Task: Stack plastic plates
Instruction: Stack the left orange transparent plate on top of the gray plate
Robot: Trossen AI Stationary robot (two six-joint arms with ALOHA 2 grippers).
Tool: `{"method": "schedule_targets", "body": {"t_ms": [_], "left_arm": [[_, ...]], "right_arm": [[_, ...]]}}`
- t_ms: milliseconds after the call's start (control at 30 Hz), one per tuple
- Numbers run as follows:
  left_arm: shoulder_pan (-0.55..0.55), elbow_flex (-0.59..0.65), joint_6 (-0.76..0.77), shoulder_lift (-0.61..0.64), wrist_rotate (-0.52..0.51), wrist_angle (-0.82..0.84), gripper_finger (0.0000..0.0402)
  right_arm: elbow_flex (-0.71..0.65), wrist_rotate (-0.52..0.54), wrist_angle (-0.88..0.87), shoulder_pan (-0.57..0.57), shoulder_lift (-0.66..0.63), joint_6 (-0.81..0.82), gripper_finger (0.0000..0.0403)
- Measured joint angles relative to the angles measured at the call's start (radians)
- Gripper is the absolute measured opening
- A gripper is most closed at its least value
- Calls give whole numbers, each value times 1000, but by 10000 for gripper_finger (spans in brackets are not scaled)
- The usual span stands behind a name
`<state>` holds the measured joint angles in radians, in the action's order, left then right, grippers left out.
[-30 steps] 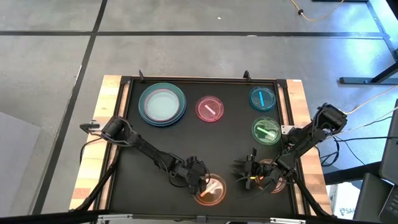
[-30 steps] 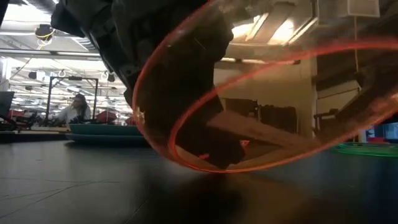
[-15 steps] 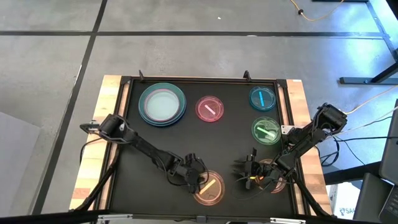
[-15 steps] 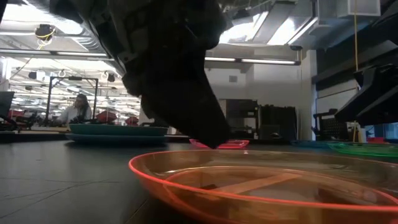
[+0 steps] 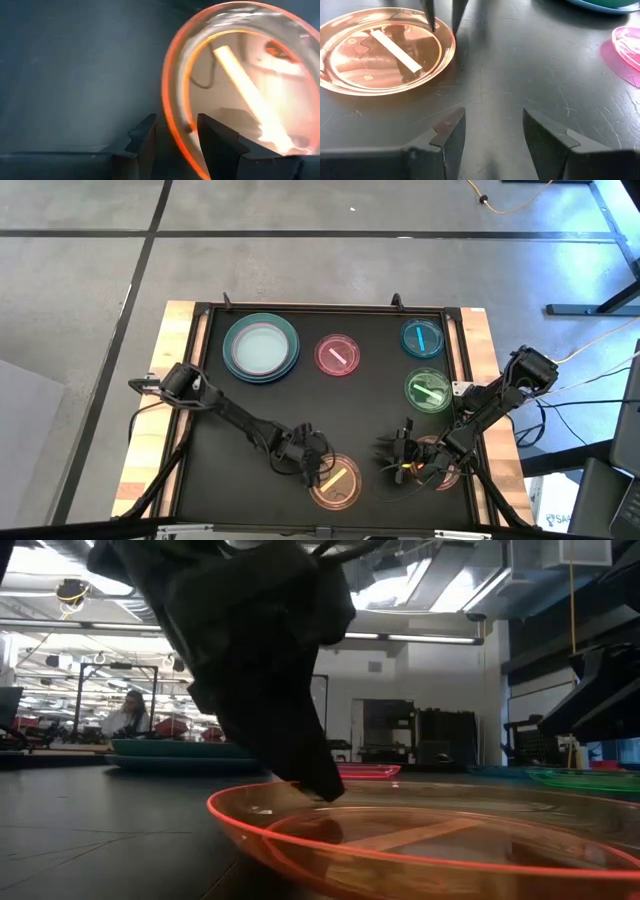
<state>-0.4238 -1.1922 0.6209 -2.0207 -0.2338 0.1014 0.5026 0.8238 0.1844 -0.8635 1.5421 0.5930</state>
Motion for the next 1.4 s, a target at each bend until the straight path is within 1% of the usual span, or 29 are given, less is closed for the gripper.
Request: {"method": "schedule_targets", "body": {"t_ms": [167, 267, 433, 567, 633, 733, 933, 1067, 1267, 1400], "left_arm": [[12, 0, -29, 0, 51, -8, 136], [14, 0, -49, 0, 53, -9, 122], [17, 0, -102, 0, 53, 3, 71], [22, -1, -108, 0, 49, 3, 25], [24, -2, -108, 0, 36, 4, 8], [26, -2, -117, 6, 18, 12, 6], [41, -2, -135, 25, 16, 39, 2], [54, 0, -163, 62, 4, 94, 3], [78, -1, -205, 165, -18, 250, 1], [88, 0, -227, 250, -85, 353, 1]], "right_arm": [[0, 7, -1, 0, 0, 0, 188], [0, 7, -1, 0, 0, 0, 188], [0, 7, -2, 0, 0, -23, 188], [0, 7, -3, 0, 0, -24, 188], [0, 7, -3, 0, 0, -24, 188], [0, 7, -3, 0, 0, -24, 188], [0, 7, -3, 0, 0, -23, 188], [0, 9, -1, 0, 0, -23, 188], [0, 21, -2, 0, 0, -22, 188], [0, -5, -2, 0, 0, -22, 188]]}}
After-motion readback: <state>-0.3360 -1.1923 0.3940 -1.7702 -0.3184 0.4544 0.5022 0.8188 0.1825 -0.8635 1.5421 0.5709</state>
